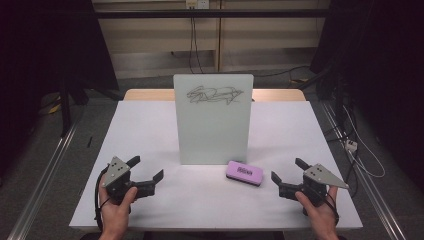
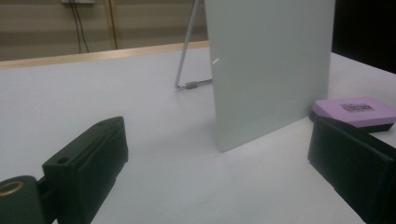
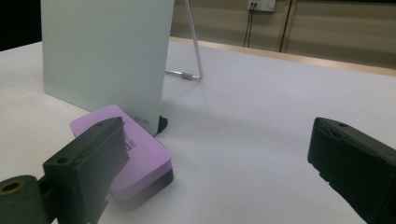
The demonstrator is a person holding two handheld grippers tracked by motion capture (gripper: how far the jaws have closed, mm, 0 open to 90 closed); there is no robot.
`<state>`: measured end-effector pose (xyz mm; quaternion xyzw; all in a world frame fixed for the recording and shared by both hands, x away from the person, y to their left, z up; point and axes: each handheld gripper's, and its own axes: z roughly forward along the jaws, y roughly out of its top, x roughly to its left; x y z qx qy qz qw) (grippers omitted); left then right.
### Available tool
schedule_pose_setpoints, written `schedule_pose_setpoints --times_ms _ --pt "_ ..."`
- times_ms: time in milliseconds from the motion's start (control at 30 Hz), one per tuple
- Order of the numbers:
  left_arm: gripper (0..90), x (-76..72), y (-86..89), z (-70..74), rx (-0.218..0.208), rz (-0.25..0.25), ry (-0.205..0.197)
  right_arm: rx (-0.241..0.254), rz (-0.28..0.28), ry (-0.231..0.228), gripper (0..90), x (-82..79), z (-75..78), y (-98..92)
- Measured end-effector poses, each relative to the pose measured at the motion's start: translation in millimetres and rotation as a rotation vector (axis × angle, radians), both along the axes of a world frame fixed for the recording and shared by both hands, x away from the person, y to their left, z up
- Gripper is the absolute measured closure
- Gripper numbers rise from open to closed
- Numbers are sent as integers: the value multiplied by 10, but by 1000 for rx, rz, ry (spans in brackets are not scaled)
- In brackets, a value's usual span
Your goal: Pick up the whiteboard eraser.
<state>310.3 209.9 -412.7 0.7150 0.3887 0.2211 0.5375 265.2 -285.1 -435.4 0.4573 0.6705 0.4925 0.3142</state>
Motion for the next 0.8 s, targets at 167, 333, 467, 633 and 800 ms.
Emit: schedule_pose_setpoints --times_ms 167,333,467,633,800 --pt "48 -12 18 -11 7 16 5 -7 3 -6 46 21 2 7" --pt "48 -31 -17 1 36 8 -14 -3 24 24 47 65 -10 12" --pt "48 -36 -47 -8 55 4 -18 -36 52 50 48 81 -30 44" --pt "50 -20 -43 -23 64 2 -11 -45 96 66 49 81 -26 98" --pt "51 19 -58 -16 39 -6 -8 -59 126 91 69 66 -16 107"
